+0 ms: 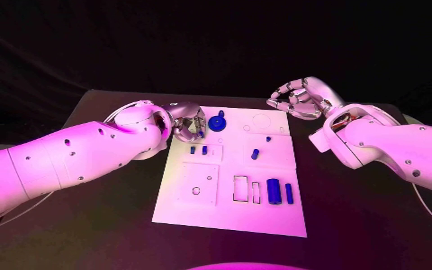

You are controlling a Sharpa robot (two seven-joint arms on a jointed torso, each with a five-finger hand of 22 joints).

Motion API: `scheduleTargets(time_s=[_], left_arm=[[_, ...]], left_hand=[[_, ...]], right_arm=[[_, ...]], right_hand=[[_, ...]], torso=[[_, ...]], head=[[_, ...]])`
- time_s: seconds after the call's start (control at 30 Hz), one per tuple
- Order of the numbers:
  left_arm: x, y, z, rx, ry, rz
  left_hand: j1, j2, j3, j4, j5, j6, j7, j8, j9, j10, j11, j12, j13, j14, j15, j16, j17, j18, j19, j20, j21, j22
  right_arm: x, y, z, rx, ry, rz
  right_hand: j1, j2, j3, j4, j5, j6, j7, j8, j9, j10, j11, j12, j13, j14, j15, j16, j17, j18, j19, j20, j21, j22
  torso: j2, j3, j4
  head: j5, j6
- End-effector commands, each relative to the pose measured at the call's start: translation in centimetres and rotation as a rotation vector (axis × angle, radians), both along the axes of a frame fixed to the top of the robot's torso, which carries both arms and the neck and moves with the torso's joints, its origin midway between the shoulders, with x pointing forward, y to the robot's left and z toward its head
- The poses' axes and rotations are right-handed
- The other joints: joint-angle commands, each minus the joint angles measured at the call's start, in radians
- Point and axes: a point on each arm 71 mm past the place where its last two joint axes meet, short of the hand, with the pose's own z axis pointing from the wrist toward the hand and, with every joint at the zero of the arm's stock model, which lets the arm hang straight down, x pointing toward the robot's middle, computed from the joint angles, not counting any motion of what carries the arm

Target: Assemble the parts on the task board

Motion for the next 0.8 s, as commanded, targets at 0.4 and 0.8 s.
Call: scheduleTargets(time_s=[0.4, 0.8], left_arm=[[-0.11, -0.44, -0.75, 0.015, 0.046, -0.011], [-0.15, -0.73, -1.32, 0.013, 0.059, -0.015]], left_hand=[[-0.010, 0.000, -0.007, -0.001, -0.004, 0.007, 0.003, -0.006, 0.002, 0.008, 0.000, -0.007, -0.001, -0.002, 0.006, 0.004, -0.001, -0.018, -0.001, 0.007, 0.003, 0.000], [-0.011, 0.000, -0.008, 0.000, -0.004, 0.008, 0.003, -0.007, 0.002, 0.009, 0.000, -0.010, -0.002, -0.003, 0.006, 0.004, -0.002, -0.018, -0.002, 0.007, 0.002, 0.000]], right_arm=[[-0.09, 0.21, -0.02, -0.005, -0.001, 0.017], [-0.10, 0.21, -0.02, -0.005, -0.001, 0.018]], right_hand=[[-0.003, 0.005, -0.002, -0.004, 0.005, -0.001, -0.003, 0.006, 0.001, 0.001, -0.001, 0.001, 0.012, 0.078, -0.006, -0.005, 0.143, 0.014, 0.055, -0.003, -0.006, 0.212], [-0.003, 0.005, -0.002, -0.004, 0.005, -0.001, -0.003, 0.006, 0.001, 0.001, -0.001, 0.001, 0.012, 0.078, -0.006, -0.005, 0.143, 0.014, 0.055, -0.003, -0.006, 0.212]], torso=[[0.000, -0.0013, -0.0001], [0.001, -0.0013, 0.0003]], head=[[0.003, 0.001], [-0.001, 0.000]])
